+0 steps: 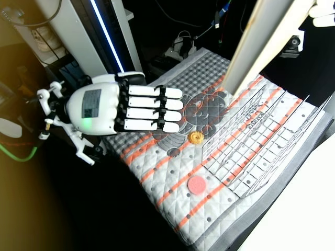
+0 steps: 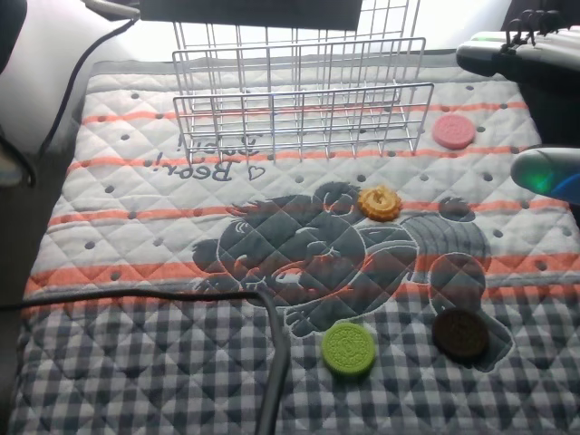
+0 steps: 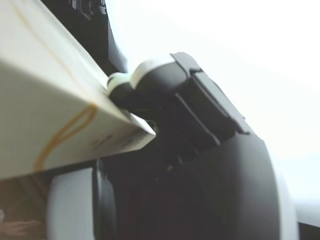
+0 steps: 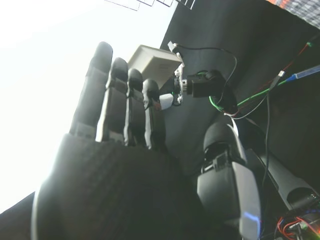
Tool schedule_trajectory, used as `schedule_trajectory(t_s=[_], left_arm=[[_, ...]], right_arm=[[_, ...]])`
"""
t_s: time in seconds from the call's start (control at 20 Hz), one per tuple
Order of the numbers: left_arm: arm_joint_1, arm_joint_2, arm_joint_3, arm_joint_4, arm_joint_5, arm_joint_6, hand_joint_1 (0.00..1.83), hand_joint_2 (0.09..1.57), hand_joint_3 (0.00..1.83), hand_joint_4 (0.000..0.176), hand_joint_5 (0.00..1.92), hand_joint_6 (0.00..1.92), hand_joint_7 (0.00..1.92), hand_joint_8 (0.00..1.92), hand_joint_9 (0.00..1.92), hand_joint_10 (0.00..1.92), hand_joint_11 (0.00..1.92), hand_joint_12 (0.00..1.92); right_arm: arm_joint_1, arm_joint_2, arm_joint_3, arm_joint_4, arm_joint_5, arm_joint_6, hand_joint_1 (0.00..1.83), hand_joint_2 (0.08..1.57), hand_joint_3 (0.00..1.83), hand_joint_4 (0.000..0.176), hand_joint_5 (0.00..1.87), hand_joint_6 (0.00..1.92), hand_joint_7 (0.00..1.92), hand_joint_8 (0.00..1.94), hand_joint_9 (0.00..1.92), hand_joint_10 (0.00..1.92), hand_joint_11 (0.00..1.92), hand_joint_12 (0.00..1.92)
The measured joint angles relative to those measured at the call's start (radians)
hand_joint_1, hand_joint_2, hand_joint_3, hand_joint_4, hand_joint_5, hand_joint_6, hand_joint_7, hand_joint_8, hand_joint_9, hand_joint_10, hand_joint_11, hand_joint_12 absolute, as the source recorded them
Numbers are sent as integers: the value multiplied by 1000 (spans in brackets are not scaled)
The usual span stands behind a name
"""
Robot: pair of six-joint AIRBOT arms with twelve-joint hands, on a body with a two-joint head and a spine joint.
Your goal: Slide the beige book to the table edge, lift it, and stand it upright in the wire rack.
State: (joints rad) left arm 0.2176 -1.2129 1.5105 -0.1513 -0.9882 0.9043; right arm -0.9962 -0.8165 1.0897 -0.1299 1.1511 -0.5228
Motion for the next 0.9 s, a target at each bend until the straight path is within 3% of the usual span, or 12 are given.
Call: schedule_trajectory(t_s=[0.1, 0.15, 0.2, 0.3, 0.35, 0.4, 0.45, 0.5, 0.55, 0.6, 0.65, 0.9], left_arm=[[-1, 0, 0, 2, 3, 11, 1117, 1236, 1, 0, 778, 1300, 1172, 906, 1240, 1356, 1211, 1621], [-1, 0, 0, 5, 12, 16, 1371, 1308, 9, 0, 955, 873, 1169, 1041, 1275, 1386, 1258, 1637], [0, -3, 0, 3, 20, 19, 1441, 1336, 5, 0, 1066, 630, 1149, 1092, 1294, 1377, 1283, 1621], [3, -8, 8, 10, 32, 44, 1336, 1345, 0, 0, 1172, 343, 1123, 1131, 1252, 1416, 1251, 1648], [3, -17, 19, 12, 44, 47, 1182, 1216, 0, 0, 949, 956, 1104, 1054, 1221, 1383, 1225, 1640], [3, -25, 30, 9, 66, 49, 1140, 1206, 0, 0, 857, 1158, 1089, 1013, 1206, 1374, 1205, 1635], [3, -32, 40, 9, 80, 48, 1130, 1204, 1, 0, 841, 1197, 1093, 1009, 1206, 1375, 1203, 1634], [2, -39, 47, 6, 93, 49, 1267, 1303, 8, 0, 999, 685, 1067, 1027, 1170, 1413, 1178, 1655], [-2, -43, 50, 4, 109, 50, 1312, 1330, 2, 0, 1112, 374, 1064, 987, 1158, 1390, 1160, 1628], [-4, -43, 50, 5, 109, 50, 1176, 1211, 0, 0, 934, 961, 1068, 960, 1158, 1385, 1163, 1631], [-10, -43, 52, 17, 111, 49, 1136, 1202, 2, 0, 857, 1145, 1054, 949, 1152, 1389, 1151, 1639], [-26, -54, 88, 11, 149, 49, 1124, 1215, 0, 0, 815, 1224, 1063, 878, 1150, 1332, 1154, 1541]], right_arm=[[0, -5, 8, -5, 2, 4, 69, 1221, 0, 0, 242, 0, 262, 0, 293, 0, 339, 121], [0, -8, 10, -2, 1, 5, 71, 1221, 0, 0, 250, 4, 267, 3, 296, 2, 342, 121], [0, -11, 12, -2, 1, 6, 95, 1213, 0, 0, 258, 6, 276, 5, 305, 5, 351, 122], [0, -16, 14, -9, 2, 11, 90, 1211, 0, 0, 257, 3, 277, 3, 307, 4, 348, 117], [0, -19, 21, -15, 3, 16, 70, 1219, 1, 0, 252, 0, 274, 1, 306, 3, 351, 115], [0, -25, 30, -16, 3, 24, 65, 1219, 1, 0, 254, 1, 275, 2, 307, 3, 355, 115], [0, -28, 34, -16, 2, 28, 39, 1220, 1, 0, 261, 3, 282, 3, 316, 5, 365, 114], [0, -29, 37, -21, 1, 29, 12, 1211, 0, 0, 253, 0, 275, 0, 314, 3, 360, 108], [0, -36, 42, -21, 3, 31, 2, 1198, 0, 0, 254, 1, 272, 0, 313, 2, 357, 105], [0, -39, 45, -24, 3, 32, 0, 1209, 0, 0, 248, 0, 267, 0, 310, 0, 351, 101], [0, -40, 46, -32, 0, 34, 0, 1202, 0, 0, 245, 0, 264, 0, 306, 0, 348, 99], [0, -57, 60, -31, 2, 41, 2, 1203, 0, 0, 257, 4, 281, 5, 330, 8, 377, 102]])
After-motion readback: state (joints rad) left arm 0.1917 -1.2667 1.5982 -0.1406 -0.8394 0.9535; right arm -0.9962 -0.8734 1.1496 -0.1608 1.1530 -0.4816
